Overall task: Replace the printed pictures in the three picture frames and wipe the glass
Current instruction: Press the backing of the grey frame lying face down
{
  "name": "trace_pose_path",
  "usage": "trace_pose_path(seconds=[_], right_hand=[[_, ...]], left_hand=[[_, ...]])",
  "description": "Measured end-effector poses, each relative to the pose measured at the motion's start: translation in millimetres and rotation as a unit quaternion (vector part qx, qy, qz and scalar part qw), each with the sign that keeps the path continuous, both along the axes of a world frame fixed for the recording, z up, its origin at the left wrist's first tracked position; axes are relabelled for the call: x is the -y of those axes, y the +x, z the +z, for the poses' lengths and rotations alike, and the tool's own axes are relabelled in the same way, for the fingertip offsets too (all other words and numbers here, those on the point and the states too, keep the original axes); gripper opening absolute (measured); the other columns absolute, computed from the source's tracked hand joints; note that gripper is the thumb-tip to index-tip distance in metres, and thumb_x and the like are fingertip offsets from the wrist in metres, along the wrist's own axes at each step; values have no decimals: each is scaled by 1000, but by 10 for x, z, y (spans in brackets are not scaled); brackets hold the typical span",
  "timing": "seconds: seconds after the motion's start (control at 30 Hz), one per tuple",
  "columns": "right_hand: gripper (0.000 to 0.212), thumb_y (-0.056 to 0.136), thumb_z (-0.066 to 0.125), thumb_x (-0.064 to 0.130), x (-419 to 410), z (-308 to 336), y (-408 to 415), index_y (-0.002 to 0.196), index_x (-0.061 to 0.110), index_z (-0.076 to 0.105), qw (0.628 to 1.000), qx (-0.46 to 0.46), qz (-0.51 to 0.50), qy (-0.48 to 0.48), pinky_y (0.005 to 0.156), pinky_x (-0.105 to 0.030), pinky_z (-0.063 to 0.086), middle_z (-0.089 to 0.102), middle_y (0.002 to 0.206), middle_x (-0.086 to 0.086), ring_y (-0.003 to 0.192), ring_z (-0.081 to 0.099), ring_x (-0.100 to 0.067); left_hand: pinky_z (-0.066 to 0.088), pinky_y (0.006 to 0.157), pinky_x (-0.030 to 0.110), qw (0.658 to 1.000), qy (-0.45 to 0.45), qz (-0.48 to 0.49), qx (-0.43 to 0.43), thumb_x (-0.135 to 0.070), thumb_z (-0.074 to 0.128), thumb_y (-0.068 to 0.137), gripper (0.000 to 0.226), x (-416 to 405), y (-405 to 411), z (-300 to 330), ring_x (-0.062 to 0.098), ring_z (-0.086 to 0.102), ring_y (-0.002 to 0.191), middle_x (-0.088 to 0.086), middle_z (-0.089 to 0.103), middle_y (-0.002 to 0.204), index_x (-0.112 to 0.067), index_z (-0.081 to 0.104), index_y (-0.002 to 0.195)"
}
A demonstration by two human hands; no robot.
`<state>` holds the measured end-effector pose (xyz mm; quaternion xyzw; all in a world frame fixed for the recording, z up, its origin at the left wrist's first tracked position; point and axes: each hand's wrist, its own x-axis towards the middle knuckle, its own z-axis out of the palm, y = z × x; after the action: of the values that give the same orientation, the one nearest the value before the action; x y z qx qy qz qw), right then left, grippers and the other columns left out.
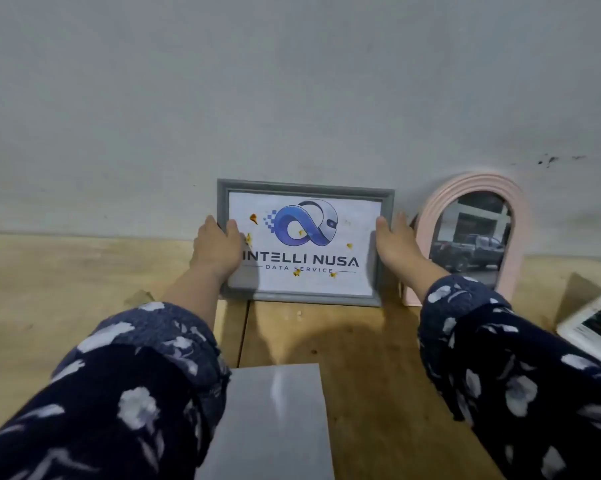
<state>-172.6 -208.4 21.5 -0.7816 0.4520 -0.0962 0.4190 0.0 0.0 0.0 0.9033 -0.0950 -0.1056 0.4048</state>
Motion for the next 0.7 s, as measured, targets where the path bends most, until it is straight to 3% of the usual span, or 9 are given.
trace_pose_path(seconds=[0.1,0.13,0.23,0.37,0.5,0.63,0.7], right_hand=[[58,103,21,40,62,-42,74,152,9,13,999,16,-27,13,116,-42,18,18,158,-13,144,21,-31],[57,103,21,40,54,-44,86,151,9,18,999,24,-35,28,115,-42,21,23,157,-13,143,25,-31],[59,102,18,43,37,-20,98,149,9,25,996,42,-58,56,114,-42,24,30,154,-12,140,30,-31],[61,101,15,48,-64,96,-50,148,11,28,987,98,-85,95,114,-39,22,30,154,-8,141,28,-28],[74,94,12,64,-199,235,-350,151,18,22,973,147,-119,135,118,-46,19,27,156,-5,144,24,-29],[102,68,9,87,-247,341,-837,142,24,41,957,202,-163,126,111,-50,32,49,143,-4,132,43,-28],[101,69,12,87,-259,384,-1073,139,22,44,947,226,-189,128,108,-45,36,54,136,-4,126,49,-26]], left_hand=[[40,69,29,999,-30,6,-20,-35,31,102,48,54,-12,57,28,50,106,19,47,134,0,40,135],[40,70,28,998,-44,13,-39,-36,31,102,49,63,7,35,28,50,106,18,47,134,0,40,135],[46,93,39,994,-86,29,-66,-51,29,97,64,35,-22,84,33,51,115,16,48,136,-5,40,138],[43,99,43,987,-136,49,-72,-67,18,92,76,-60,-184,220,30,53,114,11,52,133,-9,47,133],[32,95,36,976,-183,71,-91,-66,12,95,75,-144,-424,347,23,45,117,5,48,134,-11,37,139],[30,89,32,970,-219,64,-87,-66,9,95,75,-176,-868,510,16,44,108,-1,45,115,-11,38,138],[32,87,30,968,-228,57,-86,-65,9,95,75,-151,-1108,542,19,48,108,1,47,111,-10,41,134]])
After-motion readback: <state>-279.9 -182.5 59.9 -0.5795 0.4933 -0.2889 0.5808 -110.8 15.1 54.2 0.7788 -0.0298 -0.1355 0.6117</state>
